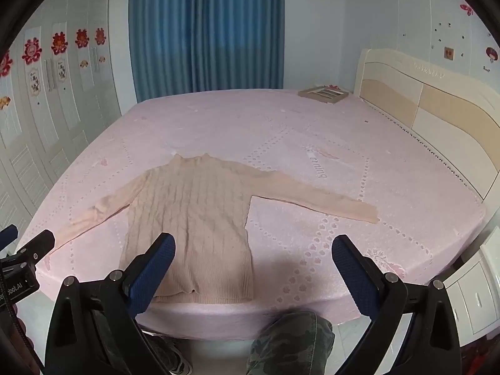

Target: Fold small clothes

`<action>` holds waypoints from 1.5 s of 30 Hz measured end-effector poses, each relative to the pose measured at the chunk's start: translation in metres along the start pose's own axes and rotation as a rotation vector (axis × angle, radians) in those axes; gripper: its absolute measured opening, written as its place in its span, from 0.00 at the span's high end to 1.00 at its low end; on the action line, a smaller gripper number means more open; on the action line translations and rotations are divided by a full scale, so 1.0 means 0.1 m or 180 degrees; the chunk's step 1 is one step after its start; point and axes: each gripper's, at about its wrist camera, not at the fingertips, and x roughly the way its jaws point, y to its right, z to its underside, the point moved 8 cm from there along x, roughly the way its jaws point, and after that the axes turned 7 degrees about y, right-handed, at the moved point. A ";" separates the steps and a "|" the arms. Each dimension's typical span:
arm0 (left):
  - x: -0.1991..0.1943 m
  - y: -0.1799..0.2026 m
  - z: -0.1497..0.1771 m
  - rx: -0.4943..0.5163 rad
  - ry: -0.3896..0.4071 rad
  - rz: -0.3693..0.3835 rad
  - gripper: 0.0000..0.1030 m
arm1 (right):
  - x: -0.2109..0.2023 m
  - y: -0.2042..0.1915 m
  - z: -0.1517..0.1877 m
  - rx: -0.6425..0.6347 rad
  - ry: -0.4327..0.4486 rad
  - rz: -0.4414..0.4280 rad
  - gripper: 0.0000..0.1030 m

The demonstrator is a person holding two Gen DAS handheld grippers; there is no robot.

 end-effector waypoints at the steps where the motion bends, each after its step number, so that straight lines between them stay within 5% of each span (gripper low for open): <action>1: 0.01 0.00 0.01 -0.0009 -0.0012 0.0016 0.00 | -0.01 0.00 0.00 0.0004 -0.0001 -0.0001 0.04; 45: 0.01 -0.08 -0.04 -0.0172 -0.0043 0.0156 0.00 | -0.07 -0.19 -0.07 0.0035 0.0047 -0.0187 0.04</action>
